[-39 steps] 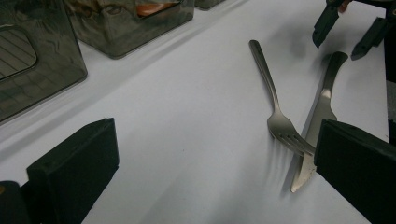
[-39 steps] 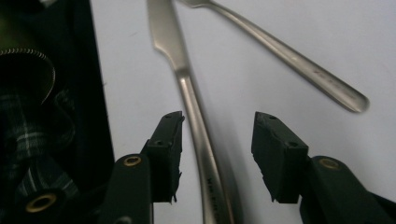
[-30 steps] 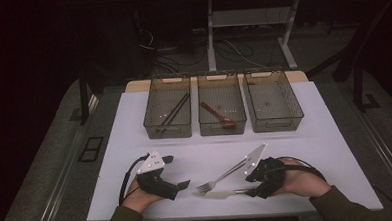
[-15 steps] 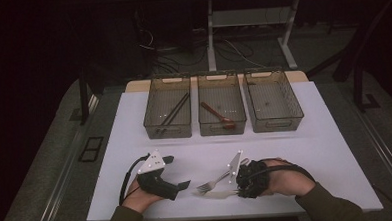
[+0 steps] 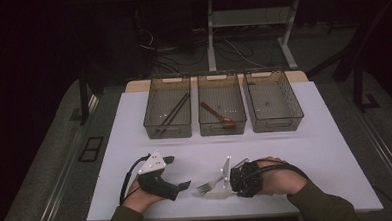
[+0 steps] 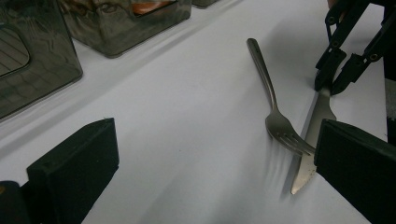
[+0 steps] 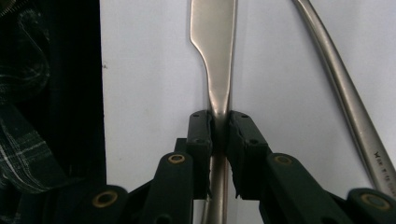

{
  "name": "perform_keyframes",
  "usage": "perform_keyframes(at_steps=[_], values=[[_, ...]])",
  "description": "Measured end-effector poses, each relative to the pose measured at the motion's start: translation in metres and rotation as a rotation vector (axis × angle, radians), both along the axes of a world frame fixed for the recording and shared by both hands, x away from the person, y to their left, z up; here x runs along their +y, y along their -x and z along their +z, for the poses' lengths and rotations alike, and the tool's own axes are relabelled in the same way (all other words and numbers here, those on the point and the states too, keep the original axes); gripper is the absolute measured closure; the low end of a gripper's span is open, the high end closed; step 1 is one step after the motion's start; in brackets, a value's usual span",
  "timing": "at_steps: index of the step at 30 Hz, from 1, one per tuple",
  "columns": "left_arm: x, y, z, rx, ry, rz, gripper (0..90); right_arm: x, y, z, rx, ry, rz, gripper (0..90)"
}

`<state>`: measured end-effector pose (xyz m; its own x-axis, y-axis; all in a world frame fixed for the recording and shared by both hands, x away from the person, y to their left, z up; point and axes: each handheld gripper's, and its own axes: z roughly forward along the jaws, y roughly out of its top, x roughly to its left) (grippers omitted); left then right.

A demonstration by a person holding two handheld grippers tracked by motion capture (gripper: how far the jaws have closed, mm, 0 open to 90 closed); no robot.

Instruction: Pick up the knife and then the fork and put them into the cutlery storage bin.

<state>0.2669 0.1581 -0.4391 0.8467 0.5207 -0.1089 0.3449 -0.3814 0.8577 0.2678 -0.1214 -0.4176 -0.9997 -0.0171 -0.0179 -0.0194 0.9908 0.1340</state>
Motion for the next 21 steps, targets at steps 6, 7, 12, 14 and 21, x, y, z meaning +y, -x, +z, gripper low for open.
perform_keyframes(at_steps=[6,7,12,14,21], values=[[0.0,0.0,0.0,-0.001,-0.001,0.0,0.0,-0.001,-0.001,0.0,0.007,-0.004,-0.011,78.6],[0.001,0.0,0.0,-0.001,-0.004,-0.001,0.0,-0.001,-0.001,0.001,0.005,-0.003,-0.007,78.7],[0.002,0.0,0.001,-0.001,0.0,0.002,0.0,-0.007,-0.001,0.001,0.003,-0.053,0.028,78.7],[0.002,0.0,0.001,-0.001,-0.001,0.001,0.0,-0.01,-0.001,0.003,0.012,-0.075,0.032,78.7],[0.002,0.0,0.001,-0.005,-0.001,0.0,0.0,-0.027,-0.005,0.015,0.042,-0.19,0.013,78.7]])
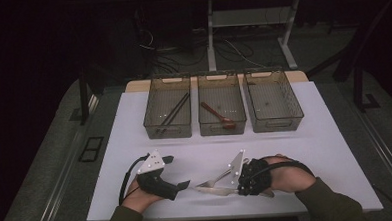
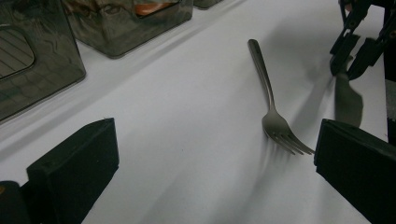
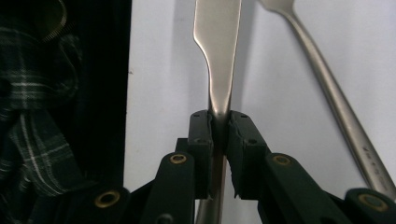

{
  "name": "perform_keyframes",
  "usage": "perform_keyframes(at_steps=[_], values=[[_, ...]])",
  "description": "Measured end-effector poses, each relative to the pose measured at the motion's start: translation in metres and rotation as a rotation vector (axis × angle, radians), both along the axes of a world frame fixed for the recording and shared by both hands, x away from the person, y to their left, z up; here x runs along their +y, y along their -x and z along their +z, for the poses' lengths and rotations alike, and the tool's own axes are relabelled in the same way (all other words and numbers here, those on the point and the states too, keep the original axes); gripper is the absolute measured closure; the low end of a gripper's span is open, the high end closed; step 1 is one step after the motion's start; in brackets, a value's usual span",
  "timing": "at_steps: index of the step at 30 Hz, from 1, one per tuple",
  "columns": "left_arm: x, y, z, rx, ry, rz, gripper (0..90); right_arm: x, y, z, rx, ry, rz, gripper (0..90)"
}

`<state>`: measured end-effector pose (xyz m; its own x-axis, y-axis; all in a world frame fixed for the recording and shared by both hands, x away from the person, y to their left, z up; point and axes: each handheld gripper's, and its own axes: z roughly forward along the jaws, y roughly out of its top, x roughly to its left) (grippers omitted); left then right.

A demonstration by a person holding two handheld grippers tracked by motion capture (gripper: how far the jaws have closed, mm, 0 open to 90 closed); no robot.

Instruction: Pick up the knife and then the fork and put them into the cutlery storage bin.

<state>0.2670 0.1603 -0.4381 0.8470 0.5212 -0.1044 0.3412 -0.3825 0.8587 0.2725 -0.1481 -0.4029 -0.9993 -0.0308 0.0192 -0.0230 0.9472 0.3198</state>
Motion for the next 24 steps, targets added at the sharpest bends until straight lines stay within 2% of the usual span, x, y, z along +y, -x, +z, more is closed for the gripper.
perform_keyframes(at_steps=[3,11,15,20,24], values=[[0.0,0.0,0.0,0.0,0.002,0.001,0.0,-0.011,-0.003,0.005,0.015,-0.056,-0.039,78.6],[0.0,0.0,0.0,0.0,0.007,0.001,0.0,-0.036,-0.017,0.013,0.01,-0.189,-0.143,78.6],[0.001,0.0,0.0,0.001,0.006,0.002,0.0,-0.046,-0.024,0.015,0.023,-0.267,-0.229,78.6],[0.002,-0.001,0.0,-0.002,0.014,0.004,0.0,-0.059,-0.032,0.019,0.001,-0.336,-0.324,78.6],[0.003,-0.001,0.0,-0.005,0.011,0.001,0.0,-0.069,-0.038,0.02,-0.006,-0.391,-0.423,78.7]])
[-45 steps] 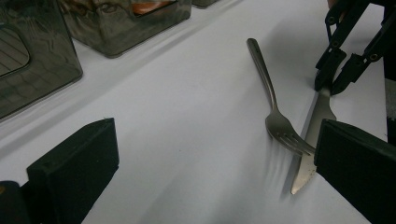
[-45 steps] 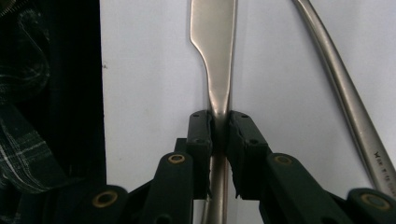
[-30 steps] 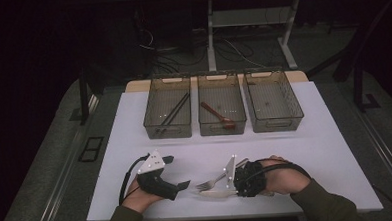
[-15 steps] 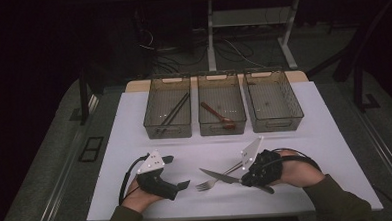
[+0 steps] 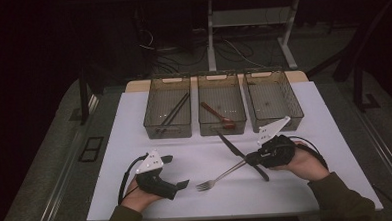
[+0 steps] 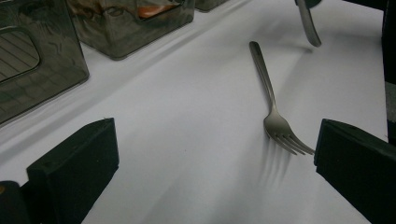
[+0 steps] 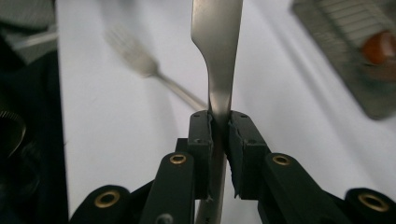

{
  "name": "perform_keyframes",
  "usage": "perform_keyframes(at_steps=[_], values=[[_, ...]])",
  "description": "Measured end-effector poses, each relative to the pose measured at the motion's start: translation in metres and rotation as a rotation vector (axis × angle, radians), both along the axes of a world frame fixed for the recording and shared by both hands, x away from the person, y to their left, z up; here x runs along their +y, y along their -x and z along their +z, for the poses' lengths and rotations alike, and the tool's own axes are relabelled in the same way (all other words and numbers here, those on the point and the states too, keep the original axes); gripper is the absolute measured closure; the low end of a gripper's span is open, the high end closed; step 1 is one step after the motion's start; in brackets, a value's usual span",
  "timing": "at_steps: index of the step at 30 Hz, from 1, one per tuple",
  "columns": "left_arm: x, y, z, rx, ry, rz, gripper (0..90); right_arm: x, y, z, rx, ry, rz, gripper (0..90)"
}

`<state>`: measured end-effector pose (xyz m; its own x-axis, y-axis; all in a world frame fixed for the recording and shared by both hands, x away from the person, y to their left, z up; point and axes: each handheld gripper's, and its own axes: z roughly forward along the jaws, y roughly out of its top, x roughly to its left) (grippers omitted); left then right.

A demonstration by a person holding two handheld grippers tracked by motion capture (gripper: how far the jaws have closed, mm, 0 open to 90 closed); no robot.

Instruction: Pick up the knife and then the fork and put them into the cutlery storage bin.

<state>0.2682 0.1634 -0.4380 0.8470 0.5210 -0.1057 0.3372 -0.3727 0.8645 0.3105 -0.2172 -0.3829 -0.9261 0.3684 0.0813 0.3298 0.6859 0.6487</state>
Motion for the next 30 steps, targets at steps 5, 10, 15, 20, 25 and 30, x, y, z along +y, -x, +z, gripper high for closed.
perform_keyframes(at_steps=[5,10,15,20,25,30], values=[[0.001,0.0,0.0,-0.002,0.004,0.002,0.0,-0.011,-0.006,0.002,0.002,-0.081,-0.136,78.7],[0.002,0.0,0.0,-0.004,0.007,0.001,0.0,-0.024,-0.01,0.003,-0.034,-0.153,-0.225,78.7],[0.001,0.0,0.0,-0.001,0.01,0.001,0.0,-0.038,-0.015,0.006,-0.065,-0.217,-0.313,78.7],[0.001,0.0,0.0,-0.002,0.011,0.001,0.0,-0.053,-0.02,0.012,-0.106,-0.277,-0.385,79.0],[0.001,0.0,0.0,-0.002,0.008,-0.002,0.0,-0.063,-0.025,0.015,-0.132,-0.307,-0.433,79.1],[0.001,0.0,0.0,-0.001,0.008,0.0,0.0,-0.07,-0.028,0.018,-0.154,-0.336,-0.468,79.0]])
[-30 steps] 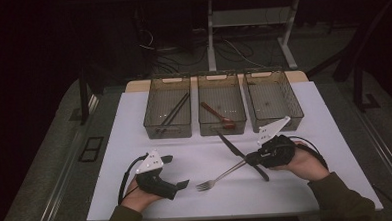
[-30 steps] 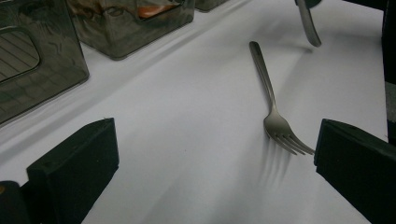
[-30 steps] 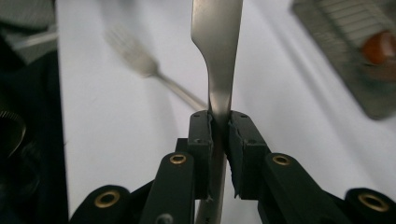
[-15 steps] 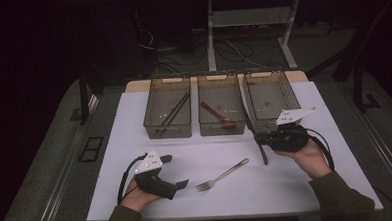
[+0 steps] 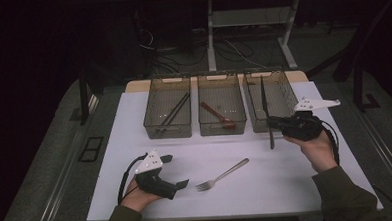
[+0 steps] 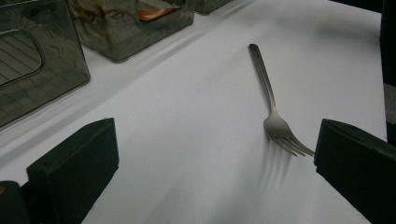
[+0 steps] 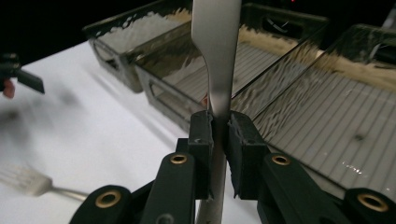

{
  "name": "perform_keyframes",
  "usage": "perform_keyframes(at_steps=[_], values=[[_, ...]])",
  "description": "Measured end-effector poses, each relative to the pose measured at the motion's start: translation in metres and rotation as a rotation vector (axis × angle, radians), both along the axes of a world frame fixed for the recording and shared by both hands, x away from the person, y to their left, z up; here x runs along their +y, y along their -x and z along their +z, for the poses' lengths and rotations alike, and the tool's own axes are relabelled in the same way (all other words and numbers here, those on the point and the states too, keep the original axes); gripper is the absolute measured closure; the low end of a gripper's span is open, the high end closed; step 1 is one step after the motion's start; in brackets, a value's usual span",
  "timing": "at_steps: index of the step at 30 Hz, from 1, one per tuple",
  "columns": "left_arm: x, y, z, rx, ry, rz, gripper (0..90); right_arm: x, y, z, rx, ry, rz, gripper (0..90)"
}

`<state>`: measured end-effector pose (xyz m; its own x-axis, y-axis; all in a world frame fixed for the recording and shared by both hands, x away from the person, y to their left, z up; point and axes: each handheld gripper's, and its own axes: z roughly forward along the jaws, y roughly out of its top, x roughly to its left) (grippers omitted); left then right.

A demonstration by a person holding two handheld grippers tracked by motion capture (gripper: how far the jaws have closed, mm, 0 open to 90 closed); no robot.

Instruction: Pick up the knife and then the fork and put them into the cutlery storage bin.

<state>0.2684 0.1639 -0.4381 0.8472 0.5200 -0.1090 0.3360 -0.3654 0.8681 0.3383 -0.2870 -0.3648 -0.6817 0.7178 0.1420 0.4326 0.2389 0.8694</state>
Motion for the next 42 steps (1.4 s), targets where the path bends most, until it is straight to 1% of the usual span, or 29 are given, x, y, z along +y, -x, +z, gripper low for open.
perform_keyframes(at_steps=[4,10,12,14,20,22,26,28,33,39,42], values=[[0.0,0.0,0.0,0.0,0.0,0.0,0.0,-0.005,-0.004,0.005,-0.015,-0.015,-0.025,79.0],[-0.001,-0.001,0.0,-0.003,-0.002,-0.001,0.0,-0.009,-0.01,0.013,-0.049,-0.018,-0.061,79.0],[-0.001,0.0,0.0,0.001,0.0,0.001,0.0,-0.011,-0.012,0.016,-0.057,-0.033,-0.068,79.0],[-0.001,0.0,0.0,0.001,0.0,0.002,0.0,-0.012,-0.014,0.019,-0.065,-0.028,-0.079,79.1],[-0.001,0.0,0.0,0.002,0.001,0.002,0.0,-0.017,-0.023,0.029,-0.096,-0.043,-0.113,79.0],[-0.001,0.0,0.0,0.002,0.002,0.001,0.0,-0.019,-0.027,0.033,-0.102,-0.04,-0.126,79.0],[-0.001,0.0,-0.001,0.002,0.003,0.001,0.0,-0.024,-0.039,0.038,-0.112,-0.01,-0.16,79.0],[-0.001,-0.001,-0.001,0.003,0.003,0.0,0.0,-0.027,-0.045,0.038,-0.107,-0.004,-0.176,79.0],[-0.001,0.0,-0.001,0.003,0.005,0.0,0.0,-0.033,-0.064,0.032,-0.079,0.035,-0.207,79.0],[-0.001,-0.001,-0.001,0.004,0.006,-0.001,0.0,-0.039,-0.085,0.021,-0.032,0.094,-0.24,79.0],[-0.001,-0.001,-0.001,0.004,0.012,0.001,0.0,-0.042,-0.092,0.014,-0.014,0.109,-0.252,79.0]])
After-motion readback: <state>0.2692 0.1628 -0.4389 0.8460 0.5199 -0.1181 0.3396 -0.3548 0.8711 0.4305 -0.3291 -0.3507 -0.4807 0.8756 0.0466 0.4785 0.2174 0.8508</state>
